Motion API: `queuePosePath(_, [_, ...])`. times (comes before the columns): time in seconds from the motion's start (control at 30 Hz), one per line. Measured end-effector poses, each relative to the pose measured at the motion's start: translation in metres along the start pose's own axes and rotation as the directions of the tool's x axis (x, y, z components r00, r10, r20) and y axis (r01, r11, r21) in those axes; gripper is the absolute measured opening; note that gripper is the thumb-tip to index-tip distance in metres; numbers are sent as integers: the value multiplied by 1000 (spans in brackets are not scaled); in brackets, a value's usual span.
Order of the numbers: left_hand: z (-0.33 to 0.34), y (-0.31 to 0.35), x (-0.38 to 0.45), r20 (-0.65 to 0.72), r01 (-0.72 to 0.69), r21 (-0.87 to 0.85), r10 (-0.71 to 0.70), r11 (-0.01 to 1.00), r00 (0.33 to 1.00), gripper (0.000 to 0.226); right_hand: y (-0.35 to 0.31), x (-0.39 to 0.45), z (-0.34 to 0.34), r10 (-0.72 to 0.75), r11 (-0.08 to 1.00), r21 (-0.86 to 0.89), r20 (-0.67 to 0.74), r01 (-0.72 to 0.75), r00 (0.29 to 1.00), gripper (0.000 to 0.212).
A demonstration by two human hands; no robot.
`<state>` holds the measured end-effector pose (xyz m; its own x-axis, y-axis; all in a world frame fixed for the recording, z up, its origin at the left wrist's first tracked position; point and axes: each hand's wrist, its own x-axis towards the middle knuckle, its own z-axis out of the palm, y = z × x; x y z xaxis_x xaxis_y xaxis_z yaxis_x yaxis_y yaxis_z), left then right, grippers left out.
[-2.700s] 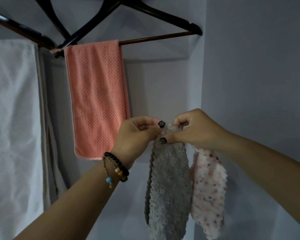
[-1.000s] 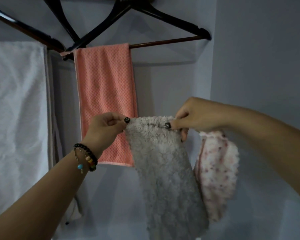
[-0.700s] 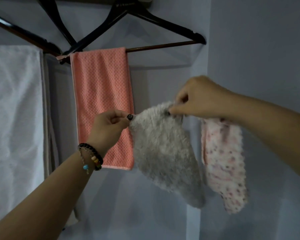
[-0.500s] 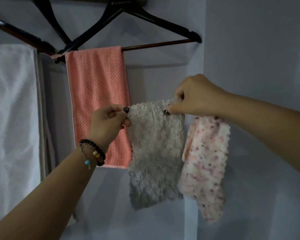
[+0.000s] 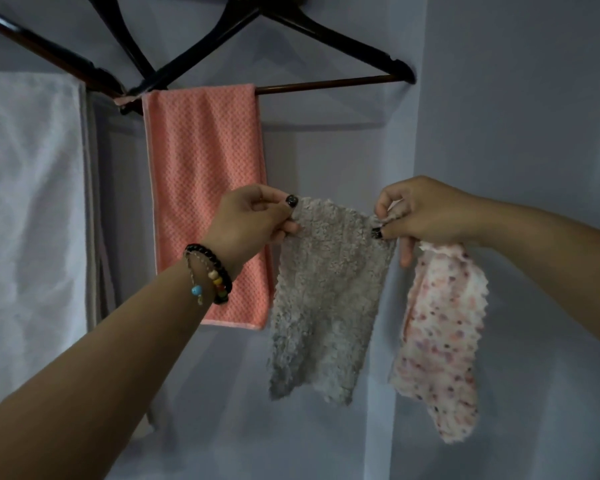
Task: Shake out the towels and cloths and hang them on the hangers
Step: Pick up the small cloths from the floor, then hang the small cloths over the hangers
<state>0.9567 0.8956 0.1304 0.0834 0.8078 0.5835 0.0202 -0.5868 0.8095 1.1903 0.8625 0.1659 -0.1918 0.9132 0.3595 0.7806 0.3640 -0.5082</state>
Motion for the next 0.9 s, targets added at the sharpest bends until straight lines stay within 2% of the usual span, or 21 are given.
queuePosePath(0.17, [4,2,3,31,-16,70,13,997,999,3,1,-1,-6,21,998,-61,-120,-28,993,25])
queuePosePath(0.23, [5,5,3,57,-15,64,11,998,998,6,-2,0,-7,-12,982,-189,-167,-21,986,18])
queuePosePath(0.3, [4,5,5,91,-38,130,26,991,995,14,-4,1,-7,-88,960,-281,-259,12,962,6])
queuePosePath(0.37, [3,4,8,104,-66,205,46,976,994,15,-4,2,-5,-164,935,-354,-339,36,926,4])
queuePosePath(0.43, [2,3,14,102,-72,246,48,967,994,17,-5,4,-5,-179,926,-377,-370,29,911,5])
queuePosePath(0.5, [1,4,22,88,-75,269,54,960,995,15,-6,6,-8,-105,954,-300,-417,-28,903,9])
queuePosePath(0.63, [5,18,43,13,-125,307,127,944,992,19,-12,15,-19,83,996,54,-481,-65,873,23])
queuePosePath(0.77, [18,47,72,3,-55,100,55,993,998,18,-28,37,-37,133,943,328,-534,60,835,17])
queuePosePath(0.9, [31,73,118,-85,-107,-133,97,985,992,12,-40,72,-64,59,892,376,-649,252,758,11])
